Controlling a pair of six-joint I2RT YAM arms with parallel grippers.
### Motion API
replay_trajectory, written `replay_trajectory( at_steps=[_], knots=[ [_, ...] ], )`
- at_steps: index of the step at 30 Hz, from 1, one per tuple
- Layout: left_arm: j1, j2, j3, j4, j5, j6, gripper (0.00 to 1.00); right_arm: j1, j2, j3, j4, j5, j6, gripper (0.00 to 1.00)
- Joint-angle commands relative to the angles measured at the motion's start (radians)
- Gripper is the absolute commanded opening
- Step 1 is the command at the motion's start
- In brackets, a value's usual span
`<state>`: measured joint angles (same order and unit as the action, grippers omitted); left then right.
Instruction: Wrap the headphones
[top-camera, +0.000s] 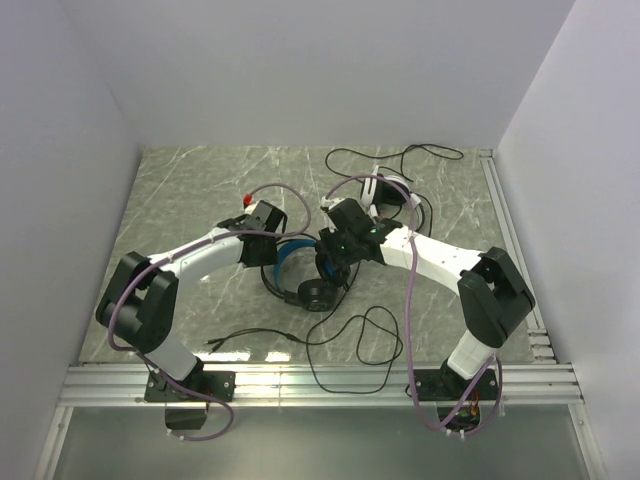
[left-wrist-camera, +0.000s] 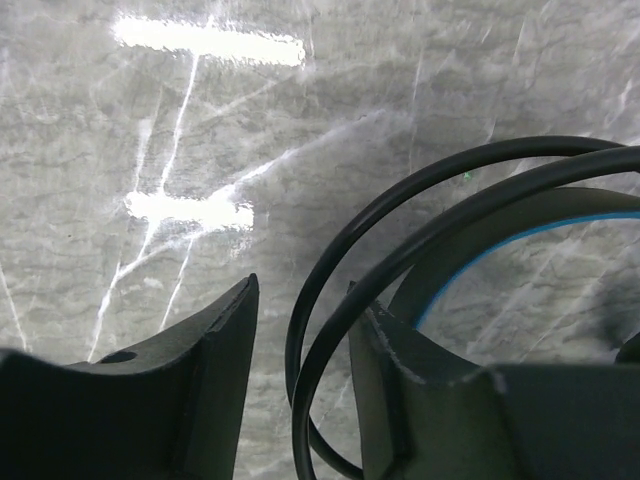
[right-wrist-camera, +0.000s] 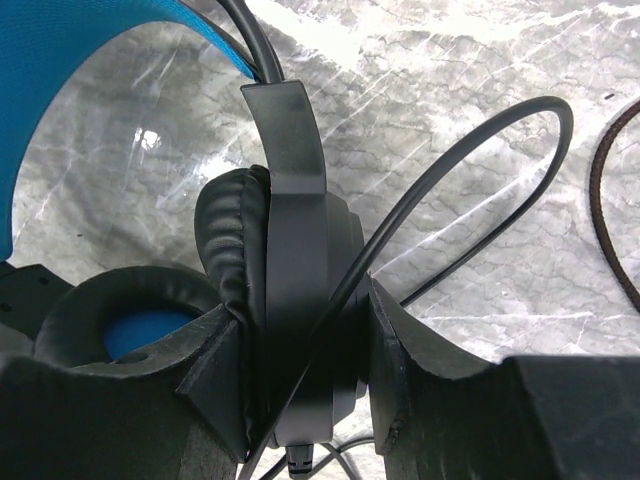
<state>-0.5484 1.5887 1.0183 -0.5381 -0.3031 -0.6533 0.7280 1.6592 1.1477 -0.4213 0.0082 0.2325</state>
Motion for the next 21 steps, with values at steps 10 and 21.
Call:
replay_trajectory(
  at_steps=[10, 21],
  knots=[
    [-0.004, 0.020, -0.043, 0.096, 0.059, 0.032, 0.23, -0.018, -0.045, 0.032, 0.039, -0.076, -0.027, 0.33],
    [-0.018, 0.033, -0.038, 0.079, 0.061, 0.026, 0.00, -0.038, -0.113, -0.012, 0.099, -0.136, -0.013, 0.75]
  ],
)
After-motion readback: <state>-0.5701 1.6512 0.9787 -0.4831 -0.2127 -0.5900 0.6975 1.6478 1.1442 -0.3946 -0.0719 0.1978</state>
